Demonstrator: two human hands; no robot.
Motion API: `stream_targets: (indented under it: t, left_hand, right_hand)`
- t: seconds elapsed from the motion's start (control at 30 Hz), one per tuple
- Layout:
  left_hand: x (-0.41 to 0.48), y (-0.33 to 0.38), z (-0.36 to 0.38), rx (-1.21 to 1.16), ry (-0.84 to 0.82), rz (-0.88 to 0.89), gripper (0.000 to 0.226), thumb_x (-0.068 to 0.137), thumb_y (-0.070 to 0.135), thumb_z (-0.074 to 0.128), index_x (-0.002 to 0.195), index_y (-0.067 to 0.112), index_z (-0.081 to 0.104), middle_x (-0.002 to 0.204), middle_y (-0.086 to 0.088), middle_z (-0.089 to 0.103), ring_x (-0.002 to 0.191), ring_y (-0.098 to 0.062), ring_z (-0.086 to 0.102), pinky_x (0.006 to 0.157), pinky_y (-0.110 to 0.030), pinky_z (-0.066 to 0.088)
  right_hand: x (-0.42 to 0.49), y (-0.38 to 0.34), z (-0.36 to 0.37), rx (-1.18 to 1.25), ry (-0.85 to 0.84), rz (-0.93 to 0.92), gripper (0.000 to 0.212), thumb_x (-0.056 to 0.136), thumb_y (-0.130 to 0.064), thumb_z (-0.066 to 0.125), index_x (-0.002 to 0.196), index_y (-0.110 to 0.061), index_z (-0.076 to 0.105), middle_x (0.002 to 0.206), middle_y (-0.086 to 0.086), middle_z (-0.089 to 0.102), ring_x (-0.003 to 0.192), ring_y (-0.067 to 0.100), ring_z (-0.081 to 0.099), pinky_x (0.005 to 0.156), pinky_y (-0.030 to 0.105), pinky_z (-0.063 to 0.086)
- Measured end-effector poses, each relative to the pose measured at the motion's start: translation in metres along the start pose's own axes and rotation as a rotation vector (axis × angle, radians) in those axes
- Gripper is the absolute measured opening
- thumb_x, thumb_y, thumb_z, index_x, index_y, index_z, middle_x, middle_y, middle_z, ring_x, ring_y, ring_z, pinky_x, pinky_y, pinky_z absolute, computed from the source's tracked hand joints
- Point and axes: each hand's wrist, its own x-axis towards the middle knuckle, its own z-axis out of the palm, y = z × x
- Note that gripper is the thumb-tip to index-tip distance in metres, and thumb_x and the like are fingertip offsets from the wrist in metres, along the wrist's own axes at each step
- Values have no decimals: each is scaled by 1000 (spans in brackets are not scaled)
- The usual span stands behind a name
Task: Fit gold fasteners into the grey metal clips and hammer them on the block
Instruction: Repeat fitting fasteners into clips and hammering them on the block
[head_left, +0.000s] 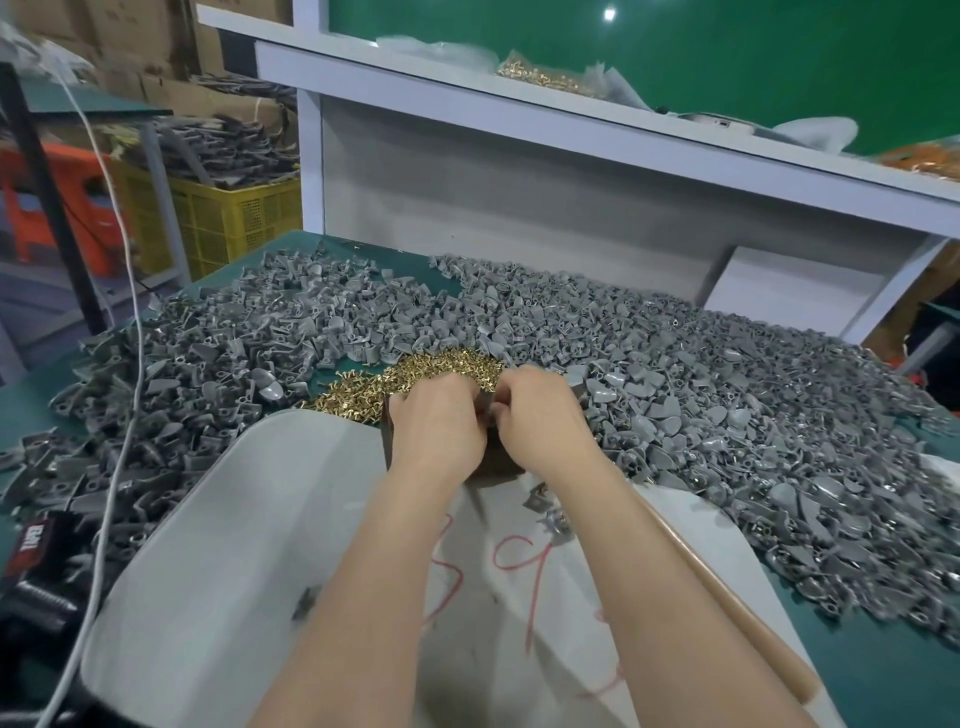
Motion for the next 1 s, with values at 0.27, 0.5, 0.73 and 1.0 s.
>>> stream_targets:
  t: [0.27,0.5,0.73,1.0]
  left_hand:
    - [-4,3,-3,-9,-1,-26,20,89,19,55,69,21,52,87,-2,63,98,-29,56,85,-36,33]
    - [-2,2,-2,-92,5,-62,15,88,20,62,76,28,59,92,4,67,96,-21,57,90,-38,32]
    - [-2,-1,0,-99,3,-41,8,89,21,59,85,25,64,93,4,67,96,-22,58,87,-37,31]
    - [-1,-3,-1,-68,-37,-35,10,87,25,63,85,16,69,88,-4,70,90,-30,62,86,-38,48]
  right_hand:
    - [-5,1,2,-12,32,-33,12,94,-15,52,101,-11,61,109,6,54,99,24,56,80,32,42]
    - [-30,60,-10,-209,-138,430,23,89,-39,58,93,-17,55,82,-2,58,84,22,57,78,33,45]
    - [-37,60,-35,163,-53,322,16,96,-26,49,103,-11,45,88,7,61,72,21,62,65,39,51]
    - [-60,23,-47,169,74,-66,50,96,-25,51,138,-49,37,127,-24,55,106,5,58,94,21,43]
